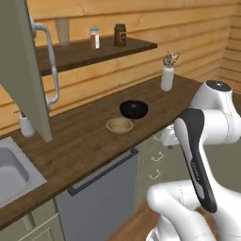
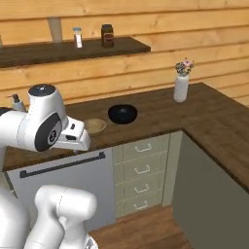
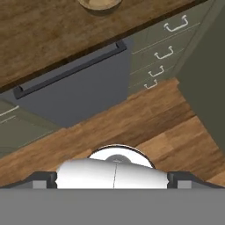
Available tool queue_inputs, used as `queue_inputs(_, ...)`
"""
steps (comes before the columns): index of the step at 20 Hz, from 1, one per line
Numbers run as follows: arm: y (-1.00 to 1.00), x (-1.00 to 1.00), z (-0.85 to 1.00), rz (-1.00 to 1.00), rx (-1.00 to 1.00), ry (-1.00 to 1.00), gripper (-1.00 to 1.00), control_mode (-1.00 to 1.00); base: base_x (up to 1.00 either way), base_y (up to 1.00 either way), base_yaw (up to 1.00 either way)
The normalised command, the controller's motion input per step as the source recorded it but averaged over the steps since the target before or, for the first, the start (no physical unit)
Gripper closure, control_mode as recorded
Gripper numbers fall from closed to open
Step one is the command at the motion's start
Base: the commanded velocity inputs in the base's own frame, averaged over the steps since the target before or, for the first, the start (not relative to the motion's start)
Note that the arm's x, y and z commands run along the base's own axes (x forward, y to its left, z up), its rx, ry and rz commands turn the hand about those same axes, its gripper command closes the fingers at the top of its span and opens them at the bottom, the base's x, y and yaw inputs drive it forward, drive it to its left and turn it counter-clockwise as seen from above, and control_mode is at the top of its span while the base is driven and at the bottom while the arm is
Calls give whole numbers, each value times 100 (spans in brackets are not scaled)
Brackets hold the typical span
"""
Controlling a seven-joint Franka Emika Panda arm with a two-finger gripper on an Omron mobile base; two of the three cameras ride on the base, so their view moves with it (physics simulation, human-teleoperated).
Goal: Pick up the bowls on the counter and stack them on top of one another in the open cabinet. Place the smaller bowl on top of the larger bowl.
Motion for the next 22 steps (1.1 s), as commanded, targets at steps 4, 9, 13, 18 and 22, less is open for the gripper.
queue_inputs(4, 0, 0, 0, 0, 0, 0, -100, 100, 37, -30, 45)
queue_inputs(9, 0, 0, 0, 0, 0, 0, -100, 100, 34, -31, 45)
queue_inputs(13, 0, 0, 0, 0, 0, 0, -100, 100, 33, -38, 39)
queue_inputs(18, 0, 0, 0, 0, 0, 0, -100, 100, 38, -30, 37)
queue_inputs(22, 0, 0, 0, 0, 0, 0, -100, 100, 27, -24, 32)
